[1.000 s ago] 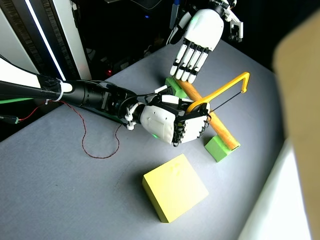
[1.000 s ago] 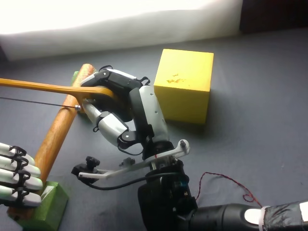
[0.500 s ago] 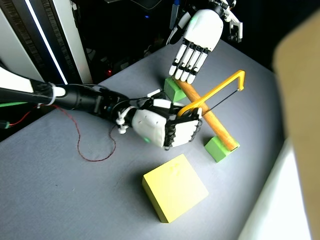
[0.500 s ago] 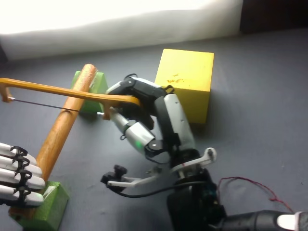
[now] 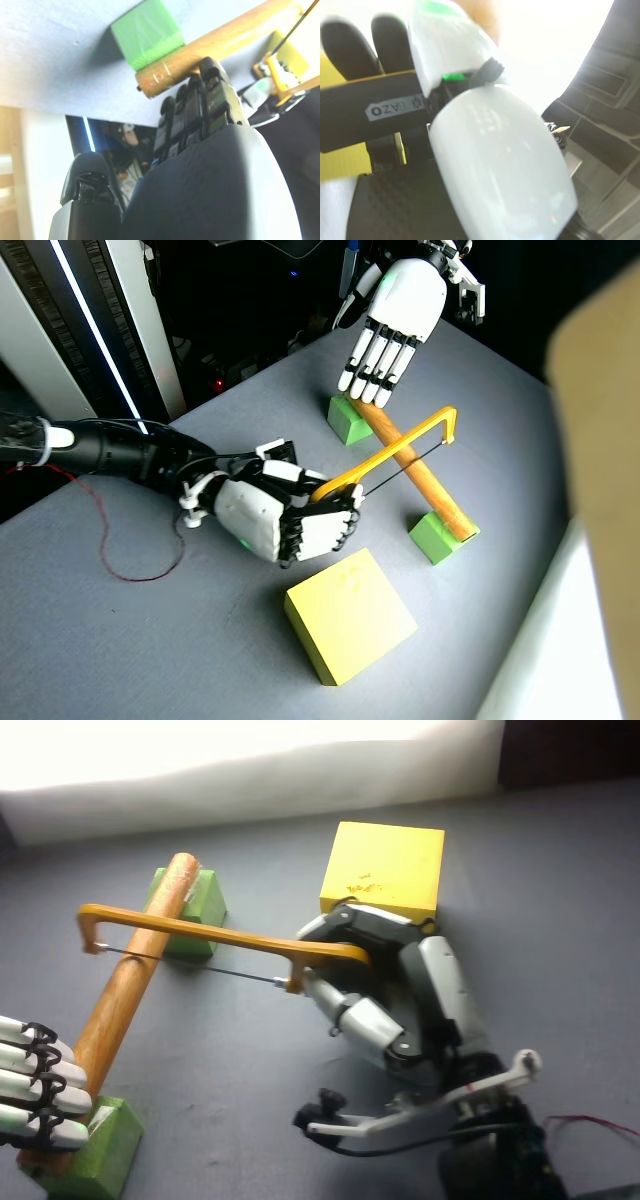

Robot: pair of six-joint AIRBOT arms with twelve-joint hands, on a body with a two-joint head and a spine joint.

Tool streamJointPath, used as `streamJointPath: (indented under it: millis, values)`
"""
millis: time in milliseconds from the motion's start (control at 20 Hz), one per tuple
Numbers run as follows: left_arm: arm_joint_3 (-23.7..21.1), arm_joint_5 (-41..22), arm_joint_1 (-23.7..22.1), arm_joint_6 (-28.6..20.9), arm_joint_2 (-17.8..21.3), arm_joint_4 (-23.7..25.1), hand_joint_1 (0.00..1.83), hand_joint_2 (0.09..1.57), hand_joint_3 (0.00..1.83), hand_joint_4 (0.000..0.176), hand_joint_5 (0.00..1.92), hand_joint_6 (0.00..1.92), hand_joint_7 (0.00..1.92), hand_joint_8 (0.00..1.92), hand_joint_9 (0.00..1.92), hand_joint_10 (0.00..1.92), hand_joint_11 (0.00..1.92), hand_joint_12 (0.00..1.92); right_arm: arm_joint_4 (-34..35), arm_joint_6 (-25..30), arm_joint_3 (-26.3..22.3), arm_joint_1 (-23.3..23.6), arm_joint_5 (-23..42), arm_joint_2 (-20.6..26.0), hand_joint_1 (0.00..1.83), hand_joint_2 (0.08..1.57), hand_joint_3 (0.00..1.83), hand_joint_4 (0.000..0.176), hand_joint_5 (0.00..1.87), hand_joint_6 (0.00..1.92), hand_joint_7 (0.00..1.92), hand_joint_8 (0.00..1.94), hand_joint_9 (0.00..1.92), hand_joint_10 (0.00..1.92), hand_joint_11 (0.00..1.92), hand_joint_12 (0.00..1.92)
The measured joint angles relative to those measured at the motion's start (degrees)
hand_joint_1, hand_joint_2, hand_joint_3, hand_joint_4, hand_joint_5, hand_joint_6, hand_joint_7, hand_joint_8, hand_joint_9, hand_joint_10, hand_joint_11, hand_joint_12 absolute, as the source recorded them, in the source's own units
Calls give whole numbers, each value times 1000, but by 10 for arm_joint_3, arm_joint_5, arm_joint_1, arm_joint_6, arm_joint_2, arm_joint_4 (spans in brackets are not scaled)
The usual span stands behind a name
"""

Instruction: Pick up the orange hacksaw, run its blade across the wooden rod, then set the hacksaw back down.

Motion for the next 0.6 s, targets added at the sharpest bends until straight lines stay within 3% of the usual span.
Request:
streamJointPath:
  millis: [150, 250, 450, 600]
  values:
    - [0, 0, 0, 0, 0, 0, 111, 1259, 3, 0, 75, 1, 52, 1, 66, 1, 0, 206, -15, -4, -23, -7, 1, 39, 1381, 1114, 0, 0, 863, 991, 964, 957, 1015, 1204, 967, 1261]
    - [0, 0, 0, 0, 0, 3, 121, 1247, 0, 0, 97, 4, 72, 4, 89, 6, 0, 287, -21, -6, -44, -9, 2, 66, 1381, 1114, 0, 0, 862, 1000, 966, 953, 1017, 1196, 961, 1281]
    - [0, 1, 0, 0, 0, 2, 113, 1262, 2, 0, 73, 2, 40, 2, 65, 2, 0, 209, -21, -11, -97, -11, 0, 113, 1379, 1117, 1, 0, 848, 1019, 962, 956, 1011, 1204, 953, 1277]
    - [0, 1, 0, 0, 0, 2, 129, 1250, 0, 0, 103, 4, 77, 5, 96, 5, 0, 344, -23, -17, -148, -11, -3, 162, 1377, 1126, 0, 0, 839, 1028, 937, 1008, 992, 1230, 952, 1283]
